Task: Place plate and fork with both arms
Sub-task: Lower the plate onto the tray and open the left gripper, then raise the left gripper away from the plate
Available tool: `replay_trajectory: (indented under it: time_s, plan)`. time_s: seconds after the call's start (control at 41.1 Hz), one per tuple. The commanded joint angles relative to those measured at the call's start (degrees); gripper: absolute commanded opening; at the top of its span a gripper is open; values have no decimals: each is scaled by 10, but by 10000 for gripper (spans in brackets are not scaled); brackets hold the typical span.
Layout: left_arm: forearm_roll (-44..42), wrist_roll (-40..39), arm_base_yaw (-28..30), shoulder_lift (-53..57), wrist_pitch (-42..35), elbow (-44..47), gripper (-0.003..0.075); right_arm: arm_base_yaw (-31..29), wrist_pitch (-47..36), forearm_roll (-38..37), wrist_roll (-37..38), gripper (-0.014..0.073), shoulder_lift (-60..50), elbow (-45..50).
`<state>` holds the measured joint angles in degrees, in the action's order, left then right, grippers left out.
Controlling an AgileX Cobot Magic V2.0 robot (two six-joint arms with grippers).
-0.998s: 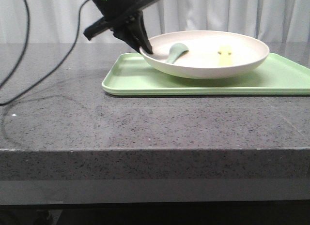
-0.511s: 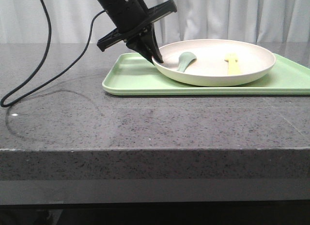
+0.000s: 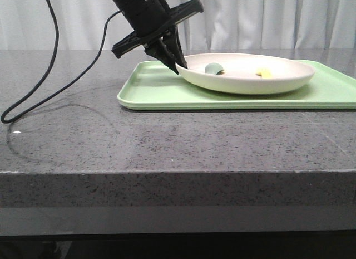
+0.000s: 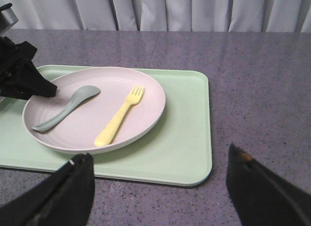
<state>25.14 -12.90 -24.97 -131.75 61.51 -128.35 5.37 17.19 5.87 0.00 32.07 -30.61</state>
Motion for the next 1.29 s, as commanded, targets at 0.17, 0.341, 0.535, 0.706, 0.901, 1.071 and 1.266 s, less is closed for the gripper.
replay_trajectory:
  time_s: [0.17,0.341,0.535,0.706,0.901,1.071,1.266]
  plan:
    - [21,32,6,42,30,-44,370,1,-40,1,-4,584,5,-22]
    - [19,48,24,42,114,-109,358,1,-40,1,-4,584,5,-22]
    - [19,63,27,63,114,-128,92,1,-38,1,-4,584,5,-22]
    - [-9,100,27,91,114,-127,-18,1,-36,1,-4,584,5,-22]
    - [-145,100,27,163,114,-69,-18,1,-35,1,-4,584,5,-22]
    - [-240,100,52,252,111,80,-18,1,-35,1,-4,584,5,-22]
    - [-230,100,135,397,-11,337,-18,1,-35,1,-4,584,5,-22]
